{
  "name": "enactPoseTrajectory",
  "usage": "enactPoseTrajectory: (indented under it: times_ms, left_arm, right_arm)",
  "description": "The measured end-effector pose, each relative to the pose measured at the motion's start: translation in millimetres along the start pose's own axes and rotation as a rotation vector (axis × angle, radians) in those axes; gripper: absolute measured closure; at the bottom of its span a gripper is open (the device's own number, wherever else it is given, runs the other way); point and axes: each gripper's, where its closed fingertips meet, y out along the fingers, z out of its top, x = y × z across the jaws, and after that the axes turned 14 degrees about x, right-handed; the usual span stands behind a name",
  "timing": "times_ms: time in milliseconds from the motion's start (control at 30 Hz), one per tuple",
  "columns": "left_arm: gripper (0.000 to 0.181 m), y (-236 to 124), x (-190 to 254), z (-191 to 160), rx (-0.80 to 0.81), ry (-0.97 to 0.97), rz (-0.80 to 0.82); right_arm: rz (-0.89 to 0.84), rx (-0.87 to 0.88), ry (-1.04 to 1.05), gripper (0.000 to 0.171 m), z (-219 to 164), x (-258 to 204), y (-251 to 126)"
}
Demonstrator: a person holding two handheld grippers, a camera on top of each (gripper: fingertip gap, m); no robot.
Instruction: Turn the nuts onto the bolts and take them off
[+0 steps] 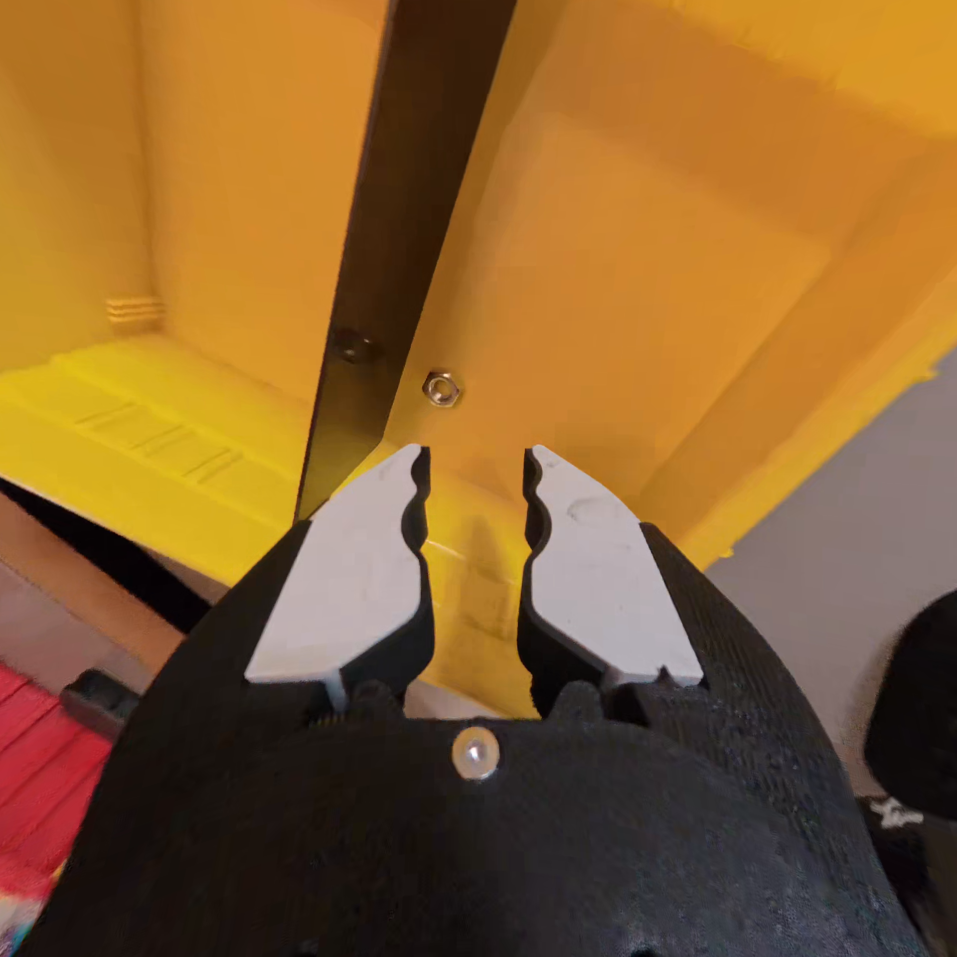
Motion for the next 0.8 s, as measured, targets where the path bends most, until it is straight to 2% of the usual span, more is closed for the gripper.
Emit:
enactPoseTrajectory:
  times_ms: [133, 267, 433, 500, 667, 767, 800]
  left_arm:
    - [0.143, 22, -10, -14, -0.193, 0.088, 0.048]
    - [0.145, 38, -16, -17, -0.285, 0.1, 0.052]
    - [0.151, 49, -13, -14, -0.287, 0.067, -0.009]
    - [0.158, 52, -20, -13, -0.279, 0.093, 0.029]
    - [0.169, 55, -23, -2, -0.184, 0.101, 0.037]
    - [0.171, 54, -8, 10, -0.092, 0.1, -0.041]
    - [0.178, 53, 2, 16, -0.049, 0.1, -0.088]
  right_arm:
    - [-0.001, 0.001, 0.02, 0.153, -3, 1, -1]
    - [0.009, 0.008, 0.033, 0.153, -2, 0, -2]
    - [0.019, 0.005, 0.041, 0.153, -4, -1, -2]
    - [0.019, 0.003, 0.041, 0.153, -5, 0, -2]
    - [0.023, 0.002, 0.042, 0.153, -6, -1, -2]
    - [0.023, -0.001, 0.039, 0.153, -7, -1, -2]
    - [0.024, -0.001, 0.04, 0.153, -7, -1, -2]
